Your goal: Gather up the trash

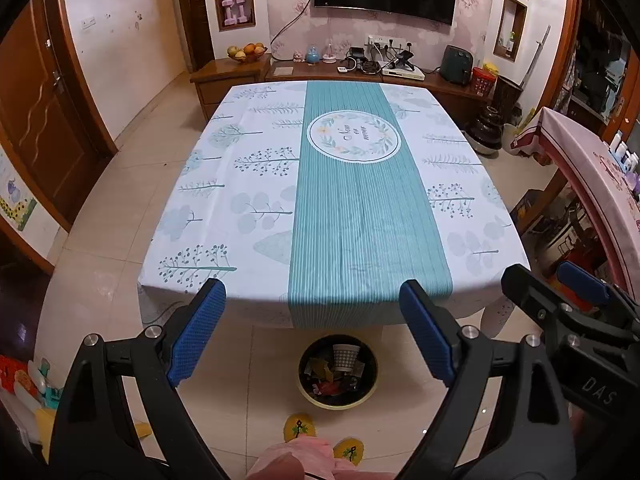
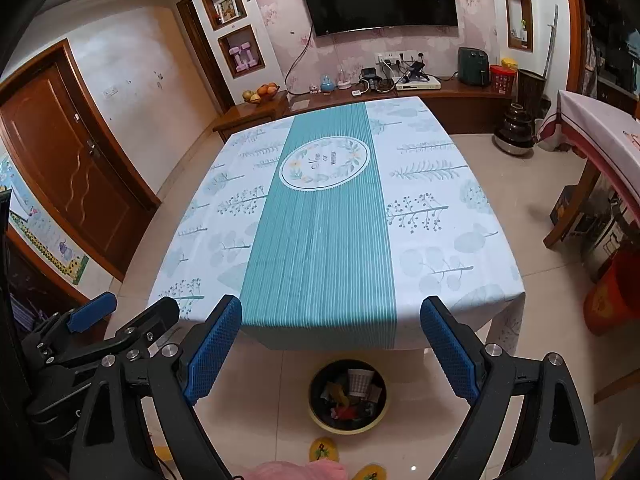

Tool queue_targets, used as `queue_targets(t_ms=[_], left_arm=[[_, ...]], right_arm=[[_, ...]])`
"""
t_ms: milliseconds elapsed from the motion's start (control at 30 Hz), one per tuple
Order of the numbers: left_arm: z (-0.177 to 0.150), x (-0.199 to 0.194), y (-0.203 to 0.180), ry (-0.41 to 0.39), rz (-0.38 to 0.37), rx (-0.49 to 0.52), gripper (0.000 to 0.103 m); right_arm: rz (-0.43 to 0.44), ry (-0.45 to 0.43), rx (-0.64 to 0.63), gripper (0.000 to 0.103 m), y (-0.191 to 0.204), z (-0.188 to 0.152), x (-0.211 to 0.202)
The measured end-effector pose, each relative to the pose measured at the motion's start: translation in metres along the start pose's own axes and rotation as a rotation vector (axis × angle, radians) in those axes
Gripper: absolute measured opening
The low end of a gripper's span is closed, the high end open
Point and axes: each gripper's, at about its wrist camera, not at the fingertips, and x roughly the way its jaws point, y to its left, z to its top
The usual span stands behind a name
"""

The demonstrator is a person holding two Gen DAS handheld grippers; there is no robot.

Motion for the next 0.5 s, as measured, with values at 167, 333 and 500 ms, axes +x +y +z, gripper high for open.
queue_targets(t_ms=[167,333,500], left_arm=[[0.000,-0.003,0.000,-0.008,-0.005,0.004,0.087],[0.000,-0.006,-0.001,-0.018,-0.006,0.006,0.087],[0.000,-0.006,-0.001,-0.017,-0.008,0.005,0.087]], right_arm=[[-0.005,-0.014,0.003,0.092,0.000,0.000,-0.003],[-0.014,-0.033,-0.005,0.092,0.001,-0.001,-0.009],[-0.023,-0.045,-0.009,0.092,0.002,-0.001,-0.013]])
